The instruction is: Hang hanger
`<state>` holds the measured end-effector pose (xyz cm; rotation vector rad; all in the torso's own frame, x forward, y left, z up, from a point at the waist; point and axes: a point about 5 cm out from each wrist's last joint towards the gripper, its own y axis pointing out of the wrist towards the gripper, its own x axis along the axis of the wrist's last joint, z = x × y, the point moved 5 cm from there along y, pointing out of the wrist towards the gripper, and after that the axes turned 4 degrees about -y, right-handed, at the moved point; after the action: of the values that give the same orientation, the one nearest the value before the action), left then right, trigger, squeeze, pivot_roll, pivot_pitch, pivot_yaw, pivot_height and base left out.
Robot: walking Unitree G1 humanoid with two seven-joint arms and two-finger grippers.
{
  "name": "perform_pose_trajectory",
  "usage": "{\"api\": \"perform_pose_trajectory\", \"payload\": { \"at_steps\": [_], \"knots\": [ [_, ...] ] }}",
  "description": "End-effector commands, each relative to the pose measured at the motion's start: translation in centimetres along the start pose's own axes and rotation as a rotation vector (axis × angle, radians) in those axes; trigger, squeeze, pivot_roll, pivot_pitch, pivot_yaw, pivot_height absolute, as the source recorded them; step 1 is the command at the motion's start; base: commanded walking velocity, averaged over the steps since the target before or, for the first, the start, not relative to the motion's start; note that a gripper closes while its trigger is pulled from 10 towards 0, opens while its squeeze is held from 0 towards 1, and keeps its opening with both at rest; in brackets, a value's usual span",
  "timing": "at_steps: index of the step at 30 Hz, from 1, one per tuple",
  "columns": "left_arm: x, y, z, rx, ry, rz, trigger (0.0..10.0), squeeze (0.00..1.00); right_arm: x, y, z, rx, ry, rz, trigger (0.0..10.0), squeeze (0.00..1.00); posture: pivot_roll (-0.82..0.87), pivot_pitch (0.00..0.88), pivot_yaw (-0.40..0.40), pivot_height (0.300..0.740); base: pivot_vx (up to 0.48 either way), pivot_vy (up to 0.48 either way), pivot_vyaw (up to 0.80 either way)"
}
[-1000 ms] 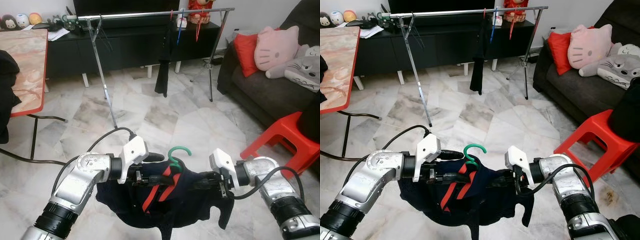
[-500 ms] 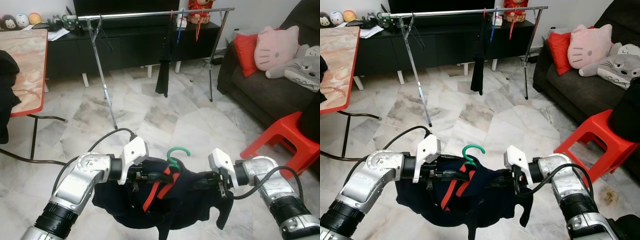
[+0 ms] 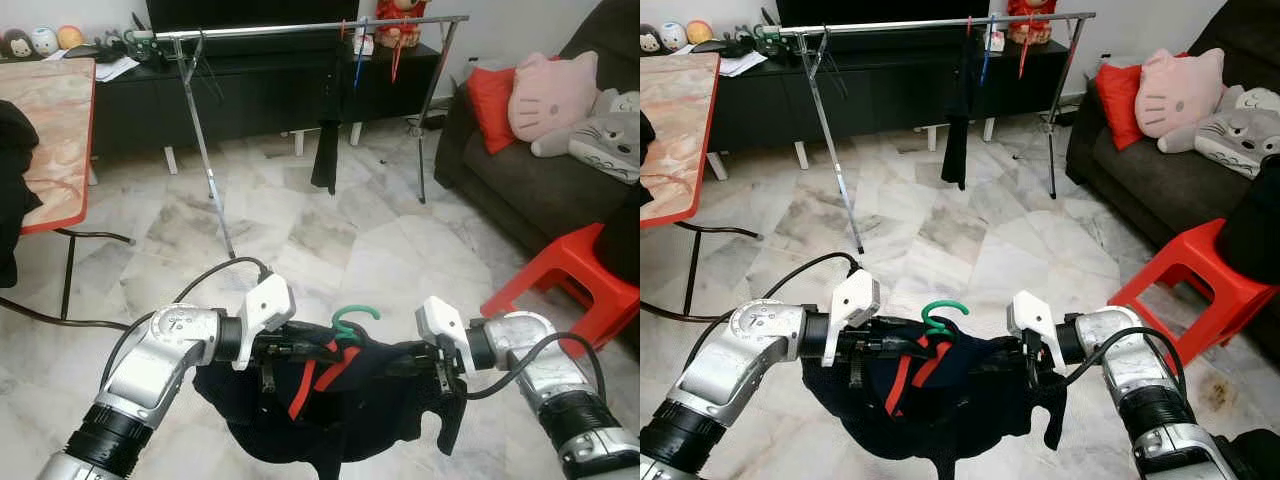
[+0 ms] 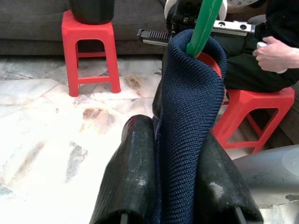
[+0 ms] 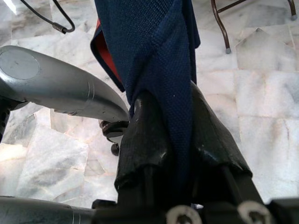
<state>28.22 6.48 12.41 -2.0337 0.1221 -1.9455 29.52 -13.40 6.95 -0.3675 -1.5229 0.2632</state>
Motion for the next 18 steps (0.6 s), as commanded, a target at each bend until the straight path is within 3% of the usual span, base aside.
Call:
{"api": "perform_pose_trajectory", "payload": {
  "at_steps": [1,5,6,7,8,18],
  "knots": [
    [1.11,0.45,-0.71,-0.043,0.04,-0.024,0.0,0.0,0.48,-0.13,-0.38,-0.009,-0.018,-0.008,10.0,0.0,-0.02,0.0,-0.093,0.74,0.0,0.0,0.0],
    [1.08,0.4,-0.7,-0.045,0.04,-0.023,0.0,0.0,0.41,-0.05,-0.28,-0.004,-0.018,-0.007,10.0,0.0,-0.01,0.0,-0.09,0.74,0.0,0.0,0.0],
    [1.07,0.4,-0.69,-0.045,0.04,-0.023,0.0,0.0,0.46,-0.06,-0.35,-0.008,-0.019,-0.009,10.0,0.13,-0.01,0.0,-0.09,0.74,0.0,0.0,0.0],
    [1.07,0.39,-0.68,-0.045,0.04,-0.023,0.0,0.0,0.5,-0.07,-0.4,-0.011,-0.02,-0.01,10.0,0.13,-0.01,0.0,-0.09,0.74,0.0,0.0,0.0],
    [1.06,0.39,-0.65,-0.044,0.04,-0.023,0.0,0.0,0.56,-0.07,-0.48,-0.015,-0.022,-0.013,10.0,1.0,-0.02,0.0,-0.089,0.74,0.0,0.0,0.0],
    [0.27,0.43,0.19,0.003,0.043,-0.01,0.0,0.0,0.68,-0.01,-0.29,0.007,-0.026,-0.012,10.0,1.0,-0.02,0.0,-0.086,0.74,0.0,0.0,0.0]
  ]
}}
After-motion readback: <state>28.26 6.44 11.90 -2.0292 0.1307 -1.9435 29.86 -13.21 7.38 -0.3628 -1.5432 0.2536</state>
